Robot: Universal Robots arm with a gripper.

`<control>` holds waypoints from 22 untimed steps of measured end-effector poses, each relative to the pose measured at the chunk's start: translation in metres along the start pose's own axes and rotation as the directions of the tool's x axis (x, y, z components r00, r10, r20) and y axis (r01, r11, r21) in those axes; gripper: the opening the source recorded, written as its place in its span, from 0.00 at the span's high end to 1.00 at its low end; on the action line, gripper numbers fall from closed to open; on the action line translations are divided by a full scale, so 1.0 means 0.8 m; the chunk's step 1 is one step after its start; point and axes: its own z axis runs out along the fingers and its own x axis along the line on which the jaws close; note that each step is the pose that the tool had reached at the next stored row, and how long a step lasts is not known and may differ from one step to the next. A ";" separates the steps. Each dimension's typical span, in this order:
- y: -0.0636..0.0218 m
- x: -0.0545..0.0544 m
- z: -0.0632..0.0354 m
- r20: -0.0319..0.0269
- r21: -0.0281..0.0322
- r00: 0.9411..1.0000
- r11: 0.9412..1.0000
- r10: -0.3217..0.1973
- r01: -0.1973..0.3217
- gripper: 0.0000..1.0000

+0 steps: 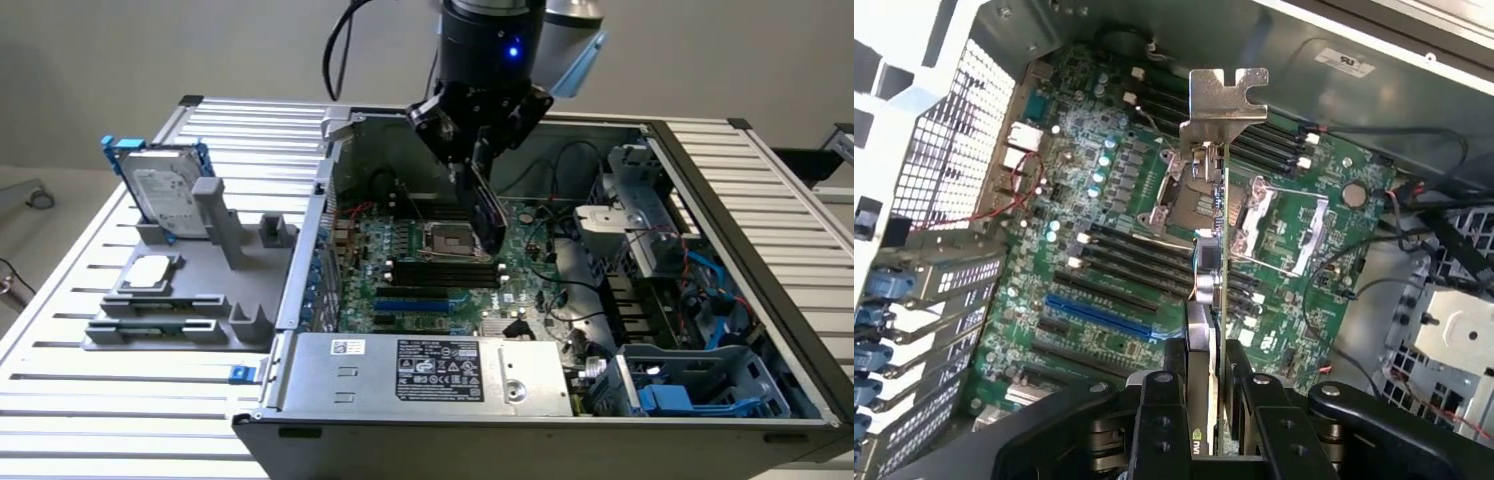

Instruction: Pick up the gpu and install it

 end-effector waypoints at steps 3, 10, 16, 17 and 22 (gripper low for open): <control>0.000 0.000 0.003 -0.002 -0.003 0.998 0.998 -0.055 0.055 0.74; 0.000 0.000 0.009 -0.007 -0.010 0.983 0.983 -0.182 0.182 0.74; -0.001 0.001 0.014 -0.010 -0.016 0.958 0.958 -0.286 0.286 0.74; -0.001 0.001 0.015 -0.010 -0.017 0.953 0.953 -0.304 0.304 0.74; -0.001 0.001 0.019 -0.012 -0.023 0.921 0.921 -0.389 0.389 0.74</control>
